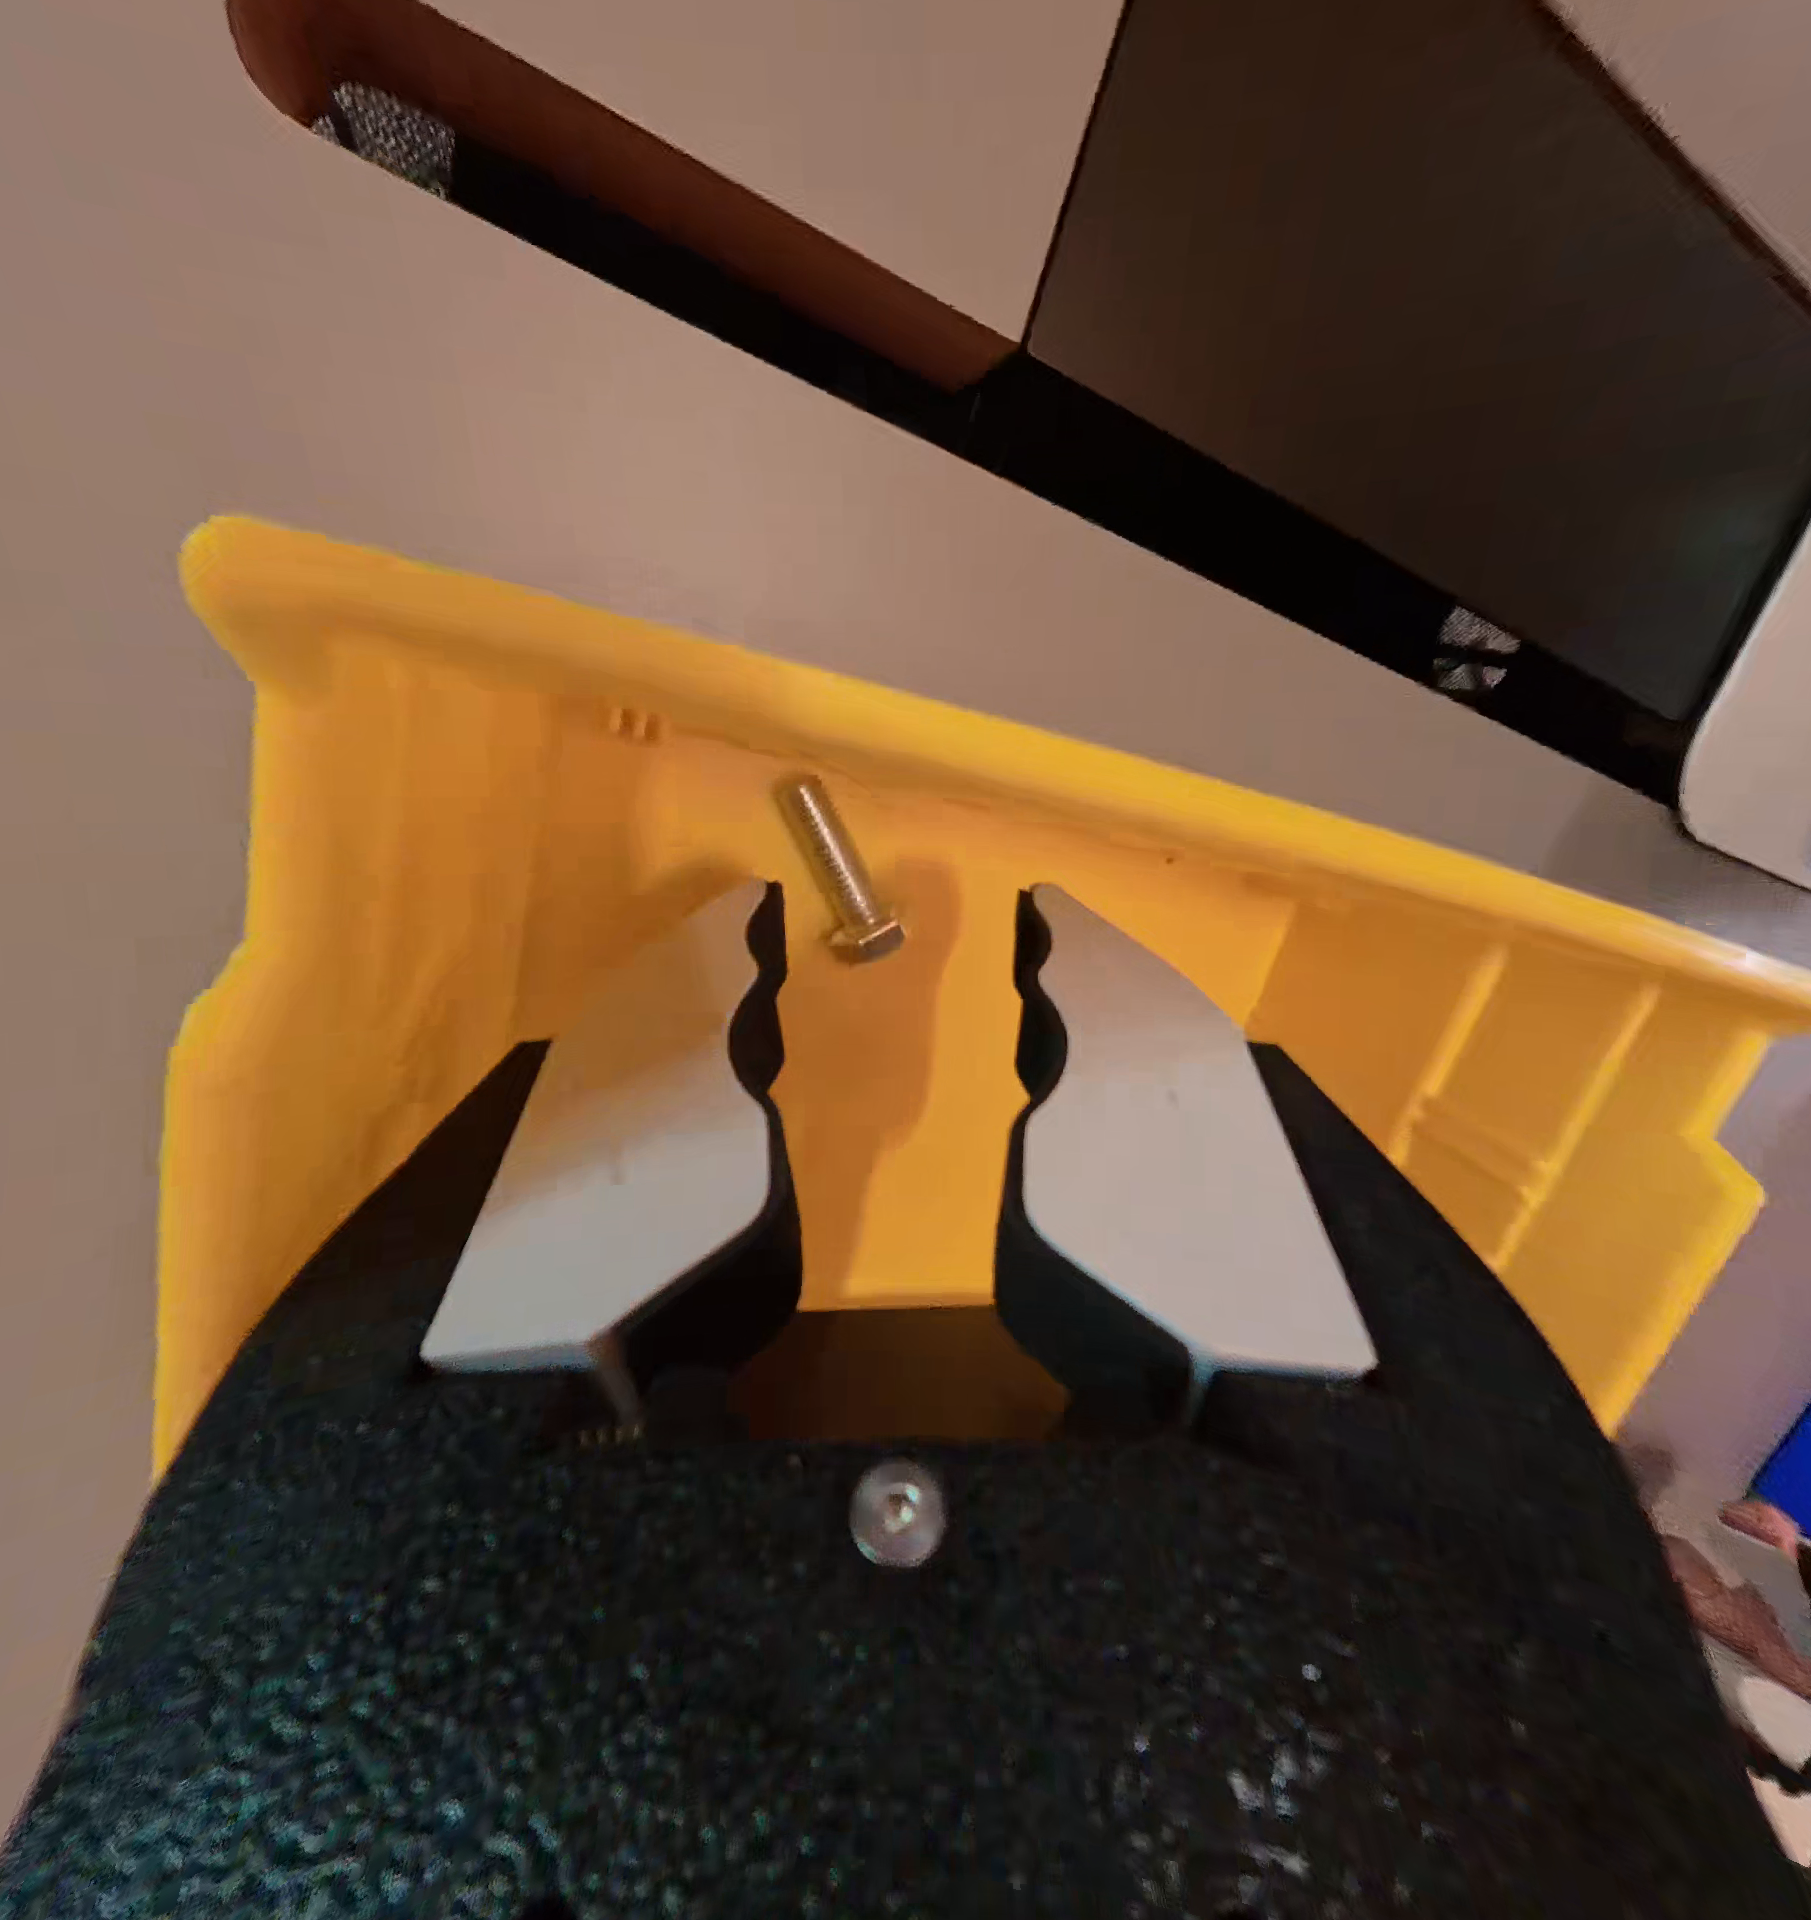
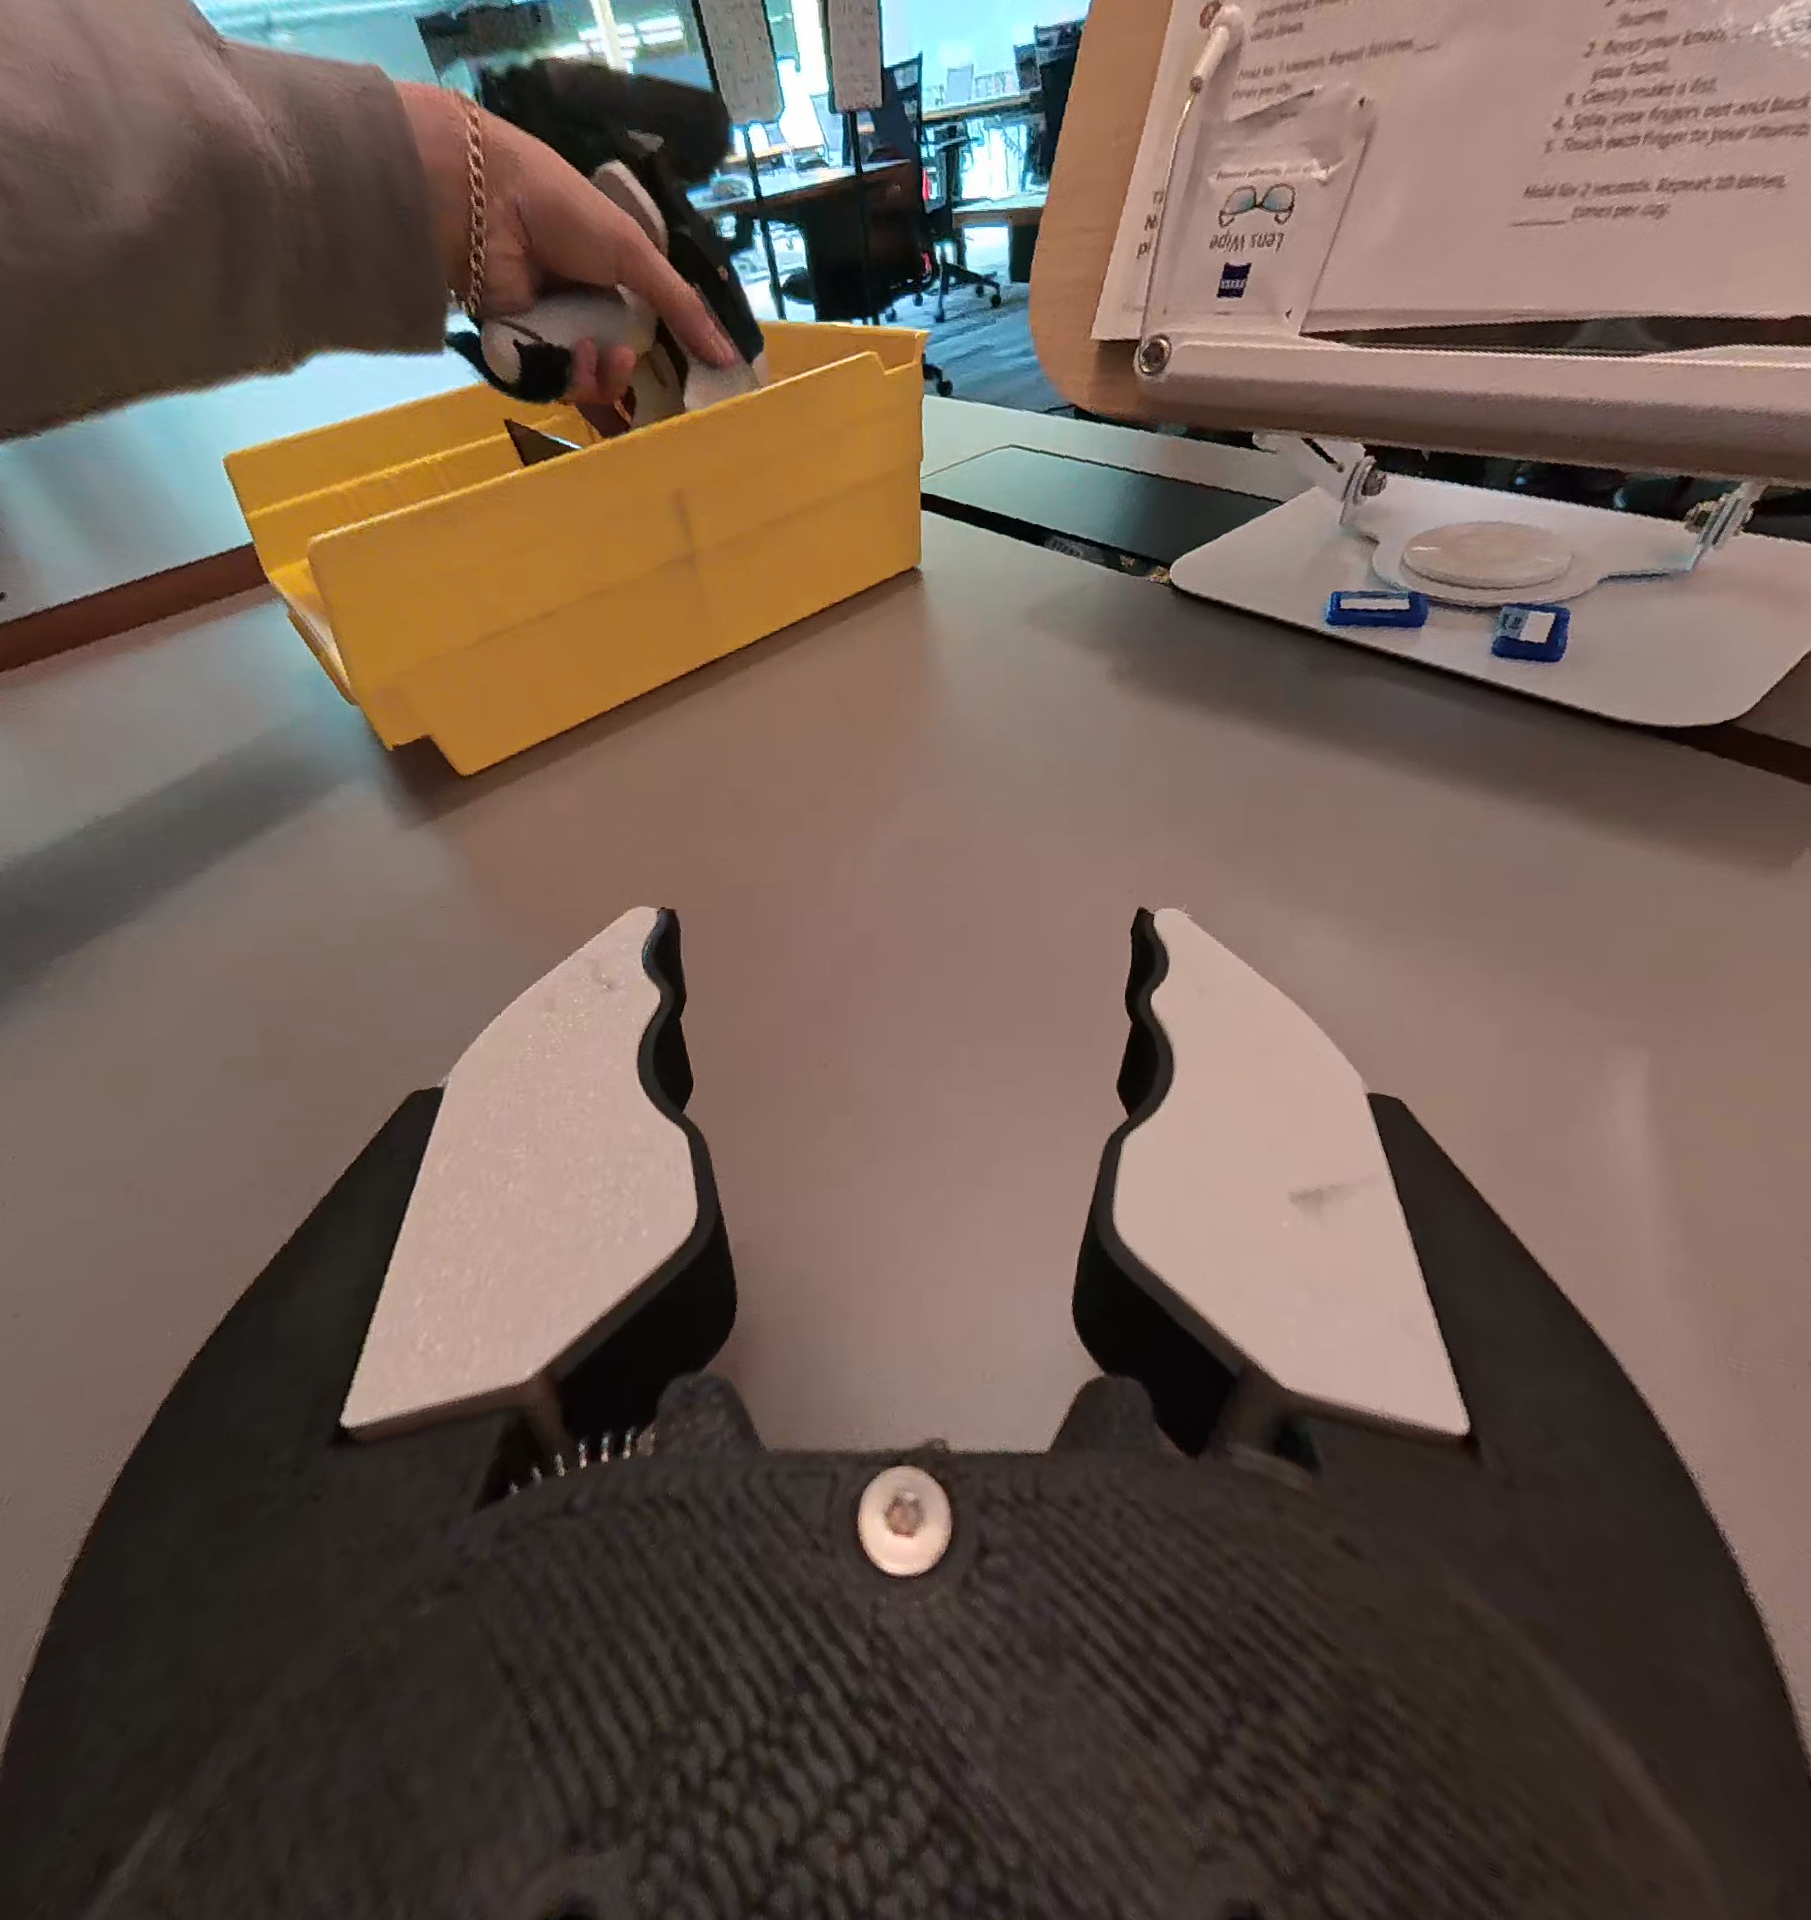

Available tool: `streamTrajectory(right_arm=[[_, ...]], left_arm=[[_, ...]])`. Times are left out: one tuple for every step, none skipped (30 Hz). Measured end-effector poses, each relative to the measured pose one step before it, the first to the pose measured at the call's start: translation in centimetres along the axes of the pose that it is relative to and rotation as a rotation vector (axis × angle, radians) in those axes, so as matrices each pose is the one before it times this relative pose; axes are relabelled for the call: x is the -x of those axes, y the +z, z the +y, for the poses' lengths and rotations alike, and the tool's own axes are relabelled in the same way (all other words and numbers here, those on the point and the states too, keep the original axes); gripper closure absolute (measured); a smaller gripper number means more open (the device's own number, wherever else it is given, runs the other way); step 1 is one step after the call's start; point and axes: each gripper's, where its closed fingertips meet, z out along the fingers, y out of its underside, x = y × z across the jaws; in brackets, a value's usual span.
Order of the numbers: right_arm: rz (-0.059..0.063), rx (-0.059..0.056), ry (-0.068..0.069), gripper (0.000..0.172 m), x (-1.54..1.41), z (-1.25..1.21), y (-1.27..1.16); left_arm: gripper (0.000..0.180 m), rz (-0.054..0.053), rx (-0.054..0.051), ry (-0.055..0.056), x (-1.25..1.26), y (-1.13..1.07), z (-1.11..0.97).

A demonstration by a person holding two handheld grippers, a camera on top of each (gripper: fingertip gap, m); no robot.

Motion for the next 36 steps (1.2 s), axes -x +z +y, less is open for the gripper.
streamTrajectory(right_arm=[[-0.0024, -0.0062, 0.0119, 0.09, -0.096, -0.075, -0.068], [-0.0038, -0.0035, 0.0117, 0.091, -0.084, -0.033, -0.048], [-0.0034, -0.0024, 0.0118, 0.092, -0.087, -0.026, -0.035], [-0.0016, -0.0032, 0.0113, 0.092, -0.097, -0.034, -0.039], [-0.0012, -0.0045, 0.0103, 0.092, -0.097, -0.046, -0.048], [-0.0019, -0.0034, 0.009, 0.093, -0.072, -0.043, -0.036], [-0.0003, -0.0018, 0.0069, 0.093, -0.071, -0.021, -0.022], [-0.0003, -0.0014, 0.0033, 0.093, -0.024, -0.014, -0.018], [-0.0024, -0.0006, -0.0003, 0.093, 0.024, -0.008, -0.004], [-0.002, 0.001, -0.0021, 0.094, 0.046, 0.02, -0.003], [0.0011, 0.0013, -0.0036, 0.094, 0.02, 0.014, 0.015], [0.0006, 0.002, -0.0052, 0.094, 0.046, 0.027, 0.027], [-0.0019, 0.003, -0.0075, 0.094, 0.098, 0.047, 0.024], [-0.0018, 0.0035, -0.0083, 0.094, 0.102, 0.04, 0.036], [-0.0016, 0.0044, -0.0069, 0.094, 0.087, 0.051, 0.054], [-0.001, 0.0045, -0.0052, 0.094, 0.062, 0.058, 0.047], [-0.0006, 0.0034, -0.0038, 0.094, 0.045, 0.043, 0.033], [0.0006, 0.0017, -0.002, 0.094, 0.015, 0.023, 0.014], [0.001, 0.0006, -0.0009, 0.094, 0.0, -0.002, 0.007], [0.0006, 0.0003, -0.0007, 0.094, 0.001, 0.005, 0.002], [-0.0001, 0.0001, -0.0005, 0.095, 0.002, 0.0, 0.008], [-0.0006, 0.0008, 0.0002, 0.095, 0.003, 0.016, 0.01], [-0.0012, 0.0017, 0.0004, 0.095, 0.007, 0.011, 0.027], [-0.0018, 0.0015, 0.0004, 0.095, 0.017, 0.022, 0.017], [-0.0002, 0.0011, 0.001, 0.095, -0.011, 0.005, 0.014], [0.0013, 0.0006, 0.0011, 0.095, -0.028, 0.012, 0.007], [-0.0008, 0.0003, 0.0012, 0.096, -0.007, -0.004, 0.011], [-0.0016, -0.0007, 0.002, 0.096, -0.002, -0.004, 0.002], [-0.0024, -0.0013, 0.0028, 0.097, -0.015, -0.024, -0.013], [-0.0026, -0.002, 0.004, 0.097, -0.01, -0.023, -0.015], [-0.0022, -0.0047, 0.0047, 0.097, -0.024, -0.06, -0.046], [-0.0019, -0.0066, 0.0055, 0.098, -0.042, -0.072, -0.066], [-0.0008, -0.0074, 0.0062, 0.098, -0.063, -0.094, -0.068], [-0.001, -0.0072, 0.0064, 0.098, -0.06, -0.083, -0.067], [-0.0057, -0.0055, 0.0047, 0.098, 0.016, -0.064, -0.048], [-0.0078, -0.0049, 0.0019, 0.098, 0.073, -0.058, -0.045]], left_arm=[[0.141, -0.0283, 0.017, 0.0267, 0.217, 0.227, 0.177], [0.142, -0.0312, 0.0176, 0.0343, 0.166, 0.157, 0.255], [0.142, -0.0289, 0.0219, 0.0281, 0.13, 0.124, 0.342], [0.141, -0.028, 0.0194, 0.0171, 0.156, 0.114, 0.317], [0.139, -0.0261, 0.0108, 0.0061, 0.191, 0.125, 0.2], [0.139, -0.0188, 0.0082, -0.0013, 0.138, 0.179, 0.164], [0.139, -0.0081, 0.0118, -0.0063, 0.048, 0.214, 0.206], [0.139, -0.0028, 0.0121, -0.0117, 0.015, 0.245, 0.202], [0.139, -0.0042, 0.0062, -0.015, 0.077, 0.201, 0.115], [0.141, -0.0016, -0.0009, -0.0161, 0.036, 0.172, 0.009], [0.144, 0.0093, -0.0048, -0.0175, -0.101, 0.126, -0.028], [0.147, 0.0171, -0.0074, -0.0198, -0.226, 0.079, -0.048], [0.149, 0.0153, -0.0094, -0.0195, -0.184, 0.029, -0.082], [0.149, 0.0154, -0.0069, -0.0149, -0.164, -0.01, -0.049], [0.147, 0.0169, -0.0035, -0.0126, -0.177, -0.015, -0.008], [0.144, 0.0145, -0.0035, -0.0143, -0.122, -0.014, -0.007], [0.143, 0.0121, -0.0055, -0.0177, -0.035, -0.018, -0.036], [0.143, 0.0075, -0.0065, -0.0192, 0.05, -0.002, -0.037], [0.145, 0.0006, -0.007, -0.0175, 0.174, -0.005, -0.05], [0.15, 0.0021, -0.0094, -0.0141, 0.149, 0.004, -0.058], [0.153, 0.0186, -0.0136, -0.0157, -0.068, 0.015, -0.105], [0.156, 0.0237, -0.0109, -0.0201, -0.148, 0.025, -0.076], [0.159, 0.012, -0.0033, -0.0122, -0.007, 0.01, 0.003], [0.162, 0.0067, 0.0022, 0.0022, -0.042, 0.0, 0.078], [0.162, 0.003, 0.006, 0.0127, -0.084, 0.002, 0.137], [0.162, 0.0003, 0.0054, 0.0194, -0.12, 0.0, 0.141], [0.163, -0.0013, 0.0018, 0.0228, -0.171, -0.029, 0.094], [0.163, -0.0013, -0.0056, 0.027, -0.25, -0.096, 0.015], [0.163, -0.0007, -0.0075, 0.0353, -0.327, -0.179, 0.018], [0.163, 0.0031, -0.004, 0.0476, -0.427, -0.299, 0.08], [0.163, 0.0114, -0.0062, 0.0615, -0.586, -0.473, 0.074], [0.163, 0.0186, -0.0167, 0.076, -0.737, -0.679, -0.017], [0.163, 0.0247, -0.0246, 0.086, -0.903, -0.894, -0.043], [0.163, 0.0234, -0.0312, 0.0814, -0.97, -1.06, -0.061], [0.163, 0.0278, -0.0455, 0.0759, -1.139, -1.187, -0.235], [0.163, 0.0481, -0.0613, 0.0772, -1.58, -1.338, -0.407]])
